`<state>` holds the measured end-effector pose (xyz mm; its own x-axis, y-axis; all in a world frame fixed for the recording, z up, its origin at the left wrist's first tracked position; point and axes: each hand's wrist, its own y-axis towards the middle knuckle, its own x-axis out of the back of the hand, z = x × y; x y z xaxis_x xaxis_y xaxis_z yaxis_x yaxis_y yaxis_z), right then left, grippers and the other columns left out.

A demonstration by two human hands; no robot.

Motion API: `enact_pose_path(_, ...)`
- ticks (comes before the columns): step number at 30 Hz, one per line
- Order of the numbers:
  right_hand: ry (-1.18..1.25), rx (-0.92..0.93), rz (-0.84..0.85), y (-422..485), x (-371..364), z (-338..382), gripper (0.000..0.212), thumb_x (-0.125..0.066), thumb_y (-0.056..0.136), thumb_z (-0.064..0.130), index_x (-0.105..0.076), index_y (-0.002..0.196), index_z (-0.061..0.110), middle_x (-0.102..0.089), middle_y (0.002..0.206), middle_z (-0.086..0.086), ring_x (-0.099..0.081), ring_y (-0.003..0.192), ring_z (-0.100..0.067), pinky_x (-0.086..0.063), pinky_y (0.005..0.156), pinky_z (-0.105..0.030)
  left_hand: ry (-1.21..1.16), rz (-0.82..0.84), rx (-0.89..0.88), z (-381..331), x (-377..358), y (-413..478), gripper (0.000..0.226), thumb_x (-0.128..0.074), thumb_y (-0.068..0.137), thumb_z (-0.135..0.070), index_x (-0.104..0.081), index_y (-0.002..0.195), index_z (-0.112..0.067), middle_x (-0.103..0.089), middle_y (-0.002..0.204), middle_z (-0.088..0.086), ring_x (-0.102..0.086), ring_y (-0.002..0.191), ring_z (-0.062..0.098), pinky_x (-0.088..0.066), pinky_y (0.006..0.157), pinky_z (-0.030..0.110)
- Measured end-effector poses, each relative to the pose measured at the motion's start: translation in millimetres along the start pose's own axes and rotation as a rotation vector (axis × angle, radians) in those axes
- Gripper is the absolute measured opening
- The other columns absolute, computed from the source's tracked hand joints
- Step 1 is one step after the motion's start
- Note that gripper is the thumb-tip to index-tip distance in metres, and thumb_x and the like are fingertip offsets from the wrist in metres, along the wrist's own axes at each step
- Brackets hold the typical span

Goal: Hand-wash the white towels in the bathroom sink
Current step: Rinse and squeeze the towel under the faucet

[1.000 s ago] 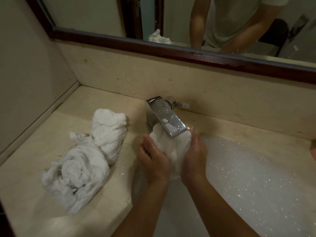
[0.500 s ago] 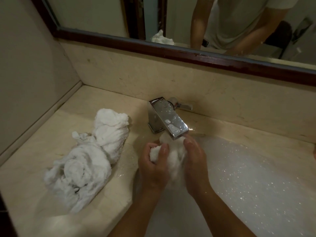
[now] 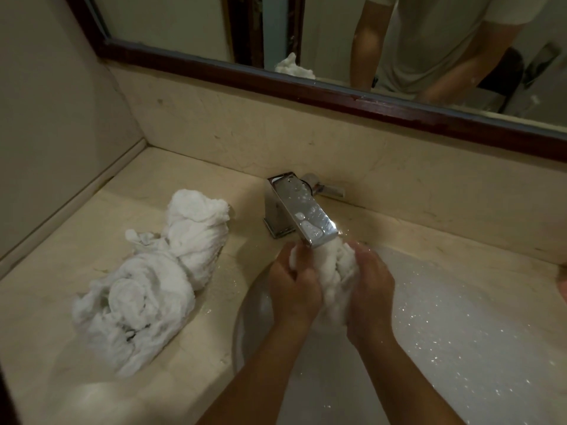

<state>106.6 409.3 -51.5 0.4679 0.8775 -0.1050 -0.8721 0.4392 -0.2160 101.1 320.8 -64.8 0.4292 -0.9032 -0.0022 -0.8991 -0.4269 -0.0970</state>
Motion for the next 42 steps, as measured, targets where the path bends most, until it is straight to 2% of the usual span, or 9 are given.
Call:
enact_pose_path(7,-0.027,-0.015,0.055,7,-34,3,0.03,-0.055,0.099,0.039,-0.082,0.087,0.038,-0.079,0.094,0.013,-0.072,0.095,-0.007,-0.054,0.089,-0.037,0.027,-0.137,-0.055,-2,8,27,0.035,-0.047,0.097,-0.051,-0.066,0.078,-0.029,-0.07,0.072,-0.025,-0.063,0.068,-0.007,-0.046,0.065,0.019)
enact_pose_path(15,-0.01,-0.087,0.016,1,-51,-8,0.04,-0.041,0.112,0.019,-0.07,0.085,0.025,-0.071,0.076,0.016,-0.061,0.065,0.014,-0.044,0.063,-0.008,0.049,-0.21,-0.138,0,29,29,0.038,-0.047,0.098,-0.044,-0.047,0.065,-0.026,-0.053,0.057,-0.017,-0.044,0.056,0.004,-0.036,0.056,0.021)
enact_pose_path(19,0.103,-0.154,-0.005,11,-49,0,0.03,-0.056,0.103,0.028,-0.075,0.083,0.017,-0.07,0.073,0.009,-0.063,0.074,-0.011,-0.05,0.076,-0.033,0.009,-0.177,-0.162,2,20,32,0.037,-0.047,0.1,-0.041,-0.053,0.069,-0.022,-0.056,0.062,-0.012,-0.049,0.061,0.006,-0.042,0.06,0.027)
enact_pose_path(24,0.16,-0.149,-0.03,16,-26,9,0.021,-0.061,0.101,0.025,-0.082,0.101,0.019,-0.079,0.079,0.007,-0.074,0.075,-0.007,-0.057,0.062,-0.02,-0.097,-0.154,-0.032,12,-1,26,0.036,-0.043,0.112,-0.028,-0.061,0.081,-0.031,-0.071,0.075,-0.024,-0.062,0.073,-0.01,-0.043,0.072,0.012)
enact_pose_path(26,0.147,-0.147,-0.033,15,-17,6,0.02,-0.066,0.099,0.031,-0.082,0.099,0.019,-0.08,0.086,0.004,-0.076,0.084,-0.013,-0.059,0.07,-0.026,-0.121,-0.163,0.02,15,-4,22,0.037,-0.041,0.113,-0.021,-0.062,0.086,-0.034,-0.072,0.079,-0.02,-0.062,0.078,-0.015,-0.044,0.077,0.011)
enact_pose_path(31,0.317,-0.238,-0.011,13,-7,-4,0.019,-0.07,0.095,0.04,-0.078,0.091,0.023,-0.076,0.086,-0.004,-0.074,0.081,-0.023,-0.057,0.079,-0.04,-0.266,-0.2,0.204,7,4,26,0.042,-0.046,0.103,-0.053,-0.073,0.093,-0.021,-0.077,0.1,0.004,-0.072,0.105,0.025,-0.055,0.1,0.047)
enact_pose_path(35,0.45,-0.315,0.116,13,-19,-1,0.032,-0.054,0.105,0.038,-0.074,0.107,0.013,-0.078,0.087,-0.006,-0.078,0.082,-0.022,-0.061,0.069,-0.031,-0.363,-0.28,0.229,1,22,38,0.05,-0.051,0.094,-0.062,-0.078,0.089,-0.021,-0.08,0.098,0.003,-0.074,0.102,0.025,-0.056,0.101,0.053)
enact_pose_path(39,0.4,-0.317,0.212,12,-38,1,0.037,-0.05,0.108,0.04,-0.075,0.113,0.013,-0.08,0.107,-0.009,-0.075,0.106,-0.026,-0.058,0.092,-0.041,-0.448,-0.299,0.217,3,39,51,0.068,-0.054,0.082,-0.085,-0.08,0.104,-0.026,-0.078,0.113,0.002,-0.071,0.114,0.025,-0.052,0.107,0.053)
enact_pose_path(42,0.36,-0.294,0.229,9,-48,-6,0.05,-0.055,0.104,0.046,-0.07,0.133,0.009,-0.073,0.13,-0.016,-0.068,0.125,-0.035,-0.048,0.113,-0.054,-0.453,-0.353,0.201,-2,47,51,0.049,-0.051,0.093,-0.068,-0.077,0.102,-0.028,-0.077,0.118,-0.001,-0.07,0.115,0.021,-0.053,0.108,0.048)
